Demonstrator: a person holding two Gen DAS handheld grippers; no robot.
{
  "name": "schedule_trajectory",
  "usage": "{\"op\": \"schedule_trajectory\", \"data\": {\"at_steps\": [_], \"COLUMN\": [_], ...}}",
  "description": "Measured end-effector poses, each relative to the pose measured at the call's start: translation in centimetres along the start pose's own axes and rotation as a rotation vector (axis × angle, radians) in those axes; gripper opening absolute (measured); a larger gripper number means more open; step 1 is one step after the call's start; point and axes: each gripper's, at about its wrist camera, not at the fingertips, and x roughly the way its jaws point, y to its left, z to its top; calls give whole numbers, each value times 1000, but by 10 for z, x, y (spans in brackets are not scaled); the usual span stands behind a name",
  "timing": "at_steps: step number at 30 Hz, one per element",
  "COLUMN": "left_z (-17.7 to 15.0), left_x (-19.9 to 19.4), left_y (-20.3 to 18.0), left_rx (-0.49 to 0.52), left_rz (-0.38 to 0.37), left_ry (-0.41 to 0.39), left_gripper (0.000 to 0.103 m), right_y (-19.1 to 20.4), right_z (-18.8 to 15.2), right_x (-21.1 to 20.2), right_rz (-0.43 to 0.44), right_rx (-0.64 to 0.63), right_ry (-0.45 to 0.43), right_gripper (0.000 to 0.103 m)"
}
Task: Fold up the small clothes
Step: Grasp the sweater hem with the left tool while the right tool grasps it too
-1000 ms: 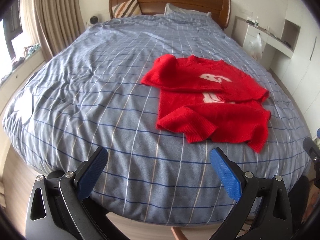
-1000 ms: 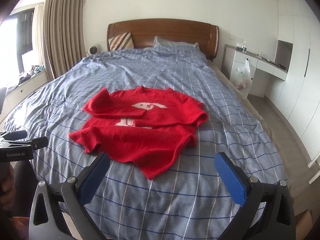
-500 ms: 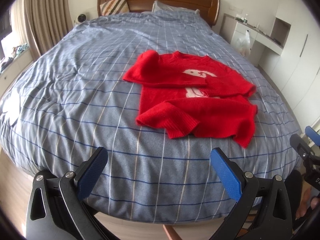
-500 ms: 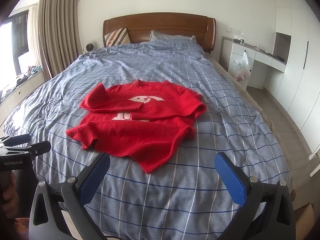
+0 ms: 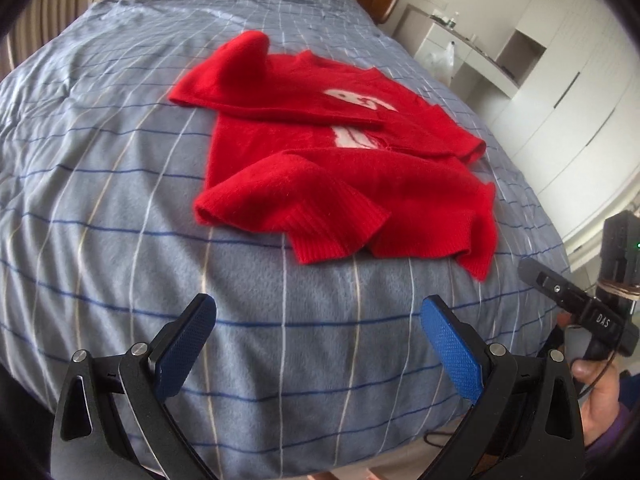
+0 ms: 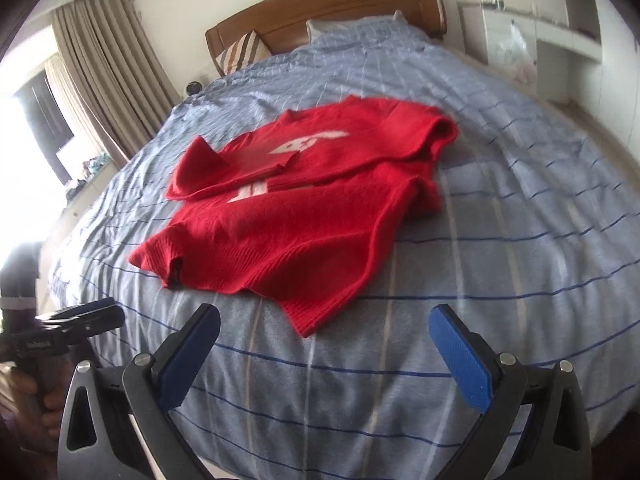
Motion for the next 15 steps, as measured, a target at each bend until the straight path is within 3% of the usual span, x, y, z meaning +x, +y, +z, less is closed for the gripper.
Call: {"op": "schedule_trajectory", "data": {"at_steps": [2, 4, 5, 6, 7, 8, 9, 14, 15], "left_z": [10, 20, 25, 29, 33, 36, 37, 26, 23], "left_x": [16, 23, 23, 23, 22, 20, 15, -25, -28], "left_y": [4, 10, 15, 22, 29, 35, 40, 56, 59], "left_rx": [-6, -32, -53, -81, -112, -136, -146, -103, -97], "left_rz": [-30, -55, -82, -121, -157, -180, -195, -217, -209], "left_ry": [4, -18, -32, -38, -36, -32, -30, -18, -3], "left_gripper": [101, 89, 68, 44, 31, 10, 4, 4, 8], "right_y": [-6, -12, -13, -15, -16, -18, -22, -44, -47], "right_z": [1, 0, -1, 0, 2, 4, 5, 7, 6], "right_x": [22, 38, 39, 36, 33, 28, 19, -43, -51], "right_rz": [74, 101, 111, 139, 177, 198, 195, 226, 215], "right_rx": [45, 92, 106, 110, 112, 117, 121, 159, 158], "right_ry": [29, 39, 24, 6, 5, 15, 19, -6, -5], "right_gripper": [102, 99, 97, 85, 59, 41, 8, 6, 6]}}
